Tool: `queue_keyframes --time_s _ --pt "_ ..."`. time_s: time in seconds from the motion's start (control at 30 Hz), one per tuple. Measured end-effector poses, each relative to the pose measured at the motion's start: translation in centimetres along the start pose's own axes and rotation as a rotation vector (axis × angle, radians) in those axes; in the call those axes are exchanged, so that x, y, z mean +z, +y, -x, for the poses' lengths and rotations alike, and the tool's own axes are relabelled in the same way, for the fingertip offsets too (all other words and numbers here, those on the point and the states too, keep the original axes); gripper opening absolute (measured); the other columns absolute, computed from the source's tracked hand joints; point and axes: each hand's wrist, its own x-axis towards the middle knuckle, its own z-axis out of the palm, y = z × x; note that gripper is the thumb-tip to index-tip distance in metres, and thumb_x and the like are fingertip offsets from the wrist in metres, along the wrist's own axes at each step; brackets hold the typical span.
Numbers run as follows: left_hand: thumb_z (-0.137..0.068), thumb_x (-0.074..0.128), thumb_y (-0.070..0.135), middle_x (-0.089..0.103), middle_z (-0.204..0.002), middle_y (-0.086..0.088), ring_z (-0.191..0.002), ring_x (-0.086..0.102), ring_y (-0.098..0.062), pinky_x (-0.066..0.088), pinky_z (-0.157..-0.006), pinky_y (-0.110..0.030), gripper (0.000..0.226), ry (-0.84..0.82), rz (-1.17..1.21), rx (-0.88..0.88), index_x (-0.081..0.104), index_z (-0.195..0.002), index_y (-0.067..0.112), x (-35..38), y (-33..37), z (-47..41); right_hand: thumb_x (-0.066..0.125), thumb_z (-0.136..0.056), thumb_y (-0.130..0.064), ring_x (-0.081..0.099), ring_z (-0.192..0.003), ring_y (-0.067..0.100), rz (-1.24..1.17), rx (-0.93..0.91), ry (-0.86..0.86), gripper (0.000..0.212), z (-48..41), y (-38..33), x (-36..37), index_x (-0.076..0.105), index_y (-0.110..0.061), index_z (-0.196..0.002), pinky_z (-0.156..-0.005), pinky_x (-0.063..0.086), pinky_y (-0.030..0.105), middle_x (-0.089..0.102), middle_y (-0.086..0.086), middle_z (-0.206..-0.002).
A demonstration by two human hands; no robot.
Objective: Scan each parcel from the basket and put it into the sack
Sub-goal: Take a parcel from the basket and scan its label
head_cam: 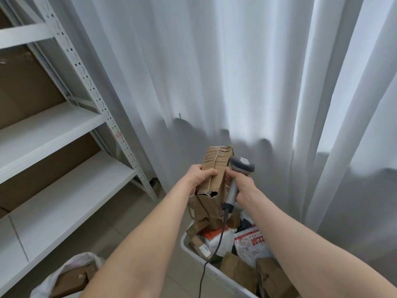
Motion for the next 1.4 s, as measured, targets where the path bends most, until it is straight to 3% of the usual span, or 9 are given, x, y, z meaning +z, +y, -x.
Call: queue_keyframes --time_s 0.17,0.4,0.57,0.7,0.87,0.97,1.1,1.27,1.4 --pt "-0.078 0.069 0.038 0.068 -0.105 -0.001 -0.097 0.064 -0.02 0.053 -0.088 -0.036 0.037 0.204 -0.278 0.17 0.06 -0.11 0.02 -1.6 0.0 -0.8 0.079 -0.079 -0.024 0.072 -0.088 0.034 -0.053 -0.028 0.058 0.04 0.7 0.2 3.1 0.062 -0.013 -0.113 -0.087 0.055 0.055 0.074 0.011 -0.097" --pt "-0.08 0.065 0.047 0.066 -0.1 0.0 -0.09 0.064 -0.022 0.054 -0.078 -0.034 0.041 0.419 -0.6 0.423 0.055 -0.107 0.019 -1.6 2.5 1.1 0.084 -0.073 -0.017 0.067 -0.091 0.03 0.016 -0.165 0.211 0.032 2.1 -1.4 6.0 0.056 -0.012 -0.088 -0.089 0.055 0.045 0.069 0.01 -0.095" --pt "-0.082 0.062 0.046 0.067 -0.097 -0.001 -0.087 0.064 -0.023 0.054 -0.073 -0.035 0.038 0.467 -0.719 0.503 0.056 -0.107 0.018 -2.7 3.1 2.1 0.082 -0.073 -0.015 0.059 -0.068 0.018 0.071 -0.312 0.254 0.031 3.1 -2.9 7.1 0.067 -0.006 -0.099 -0.072 0.05 0.034 0.064 0.005 -0.079" --pt "-0.082 0.06 0.047 0.067 -0.098 -0.004 -0.089 0.063 -0.026 0.049 -0.069 -0.031 0.038 0.477 -0.81 0.539 0.058 -0.104 0.017 -2.6 3.2 2.9 0.078 -0.072 -0.006 0.065 -0.07 0.026 0.162 -0.277 0.237 0.014 3.5 -3.5 8.2 0.067 -0.005 -0.081 -0.079 0.057 0.042 0.068 0.01 -0.075" --pt "-0.082 0.058 0.048 0.067 -0.097 -0.004 -0.09 0.063 -0.025 0.048 -0.068 -0.03 0.037 0.502 -0.938 0.586 0.059 -0.102 0.017 -3.0 3.2 3.7 0.069 -0.072 0.004 0.061 -0.069 0.029 0.235 -0.251 0.356 0.02 4.2 -3.2 8.5 0.054 -0.009 -0.069 -0.07 0.056 0.037 0.06 0.012 -0.072" --pt "-0.078 0.062 0.056 0.064 -0.106 0.0 -0.097 0.061 -0.022 0.052 -0.077 -0.034 0.05 0.382 -0.832 0.553 0.057 -0.112 0.019 -3.8 3.0 3.8 0.068 -0.072 0.005 0.066 -0.077 0.031 0.153 -0.247 0.349 0.018 4.5 -2.7 8.6 0.057 -0.008 -0.076 -0.08 0.058 0.043 0.063 0.012 -0.075" --pt "-0.088 0.053 0.059 0.062 -0.124 -0.002 -0.107 0.059 -0.02 0.049 -0.094 -0.037 0.055 0.161 -0.373 0.352 0.057 -0.121 0.016 -7.2 2.7 3.3 0.065 -0.075 0.011 0.067 -0.078 0.029 0.075 -0.274 0.266 0.02 5.2 -2.4 8.1 0.056 -0.007 -0.076 -0.084 0.058 0.044 0.065 0.014 -0.081" --pt "-0.089 0.049 0.059 0.045 -0.143 -0.013 -0.127 0.046 -0.033 0.04 -0.104 -0.043 0.074 0.3 -0.13 -0.046 0.039 -0.142 0.008 -12.8 0.3 3.1 0.063 -0.081 0.011 0.061 -0.054 0.017 0.002 -0.265 0.044 0.017 6.6 -2.8 7.3 0.059 -0.003 -0.091 -0.05 0.054 0.028 0.061 0.01 -0.072" --pt "-0.082 0.062 0.06 0.057 -0.114 -0.011 -0.101 0.059 -0.029 0.053 -0.087 -0.041 0.07 0.158 0.138 -0.208 0.048 -0.131 0.012 -14.4 -0.6 4.6 0.061 -0.084 0.01 0.06 -0.047 0.013 0.003 -0.193 -0.058 0.013 7.1 -2.8 6.8 0.058 -0.002 -0.085 -0.043 0.051 0.022 0.06 0.008 -0.063"
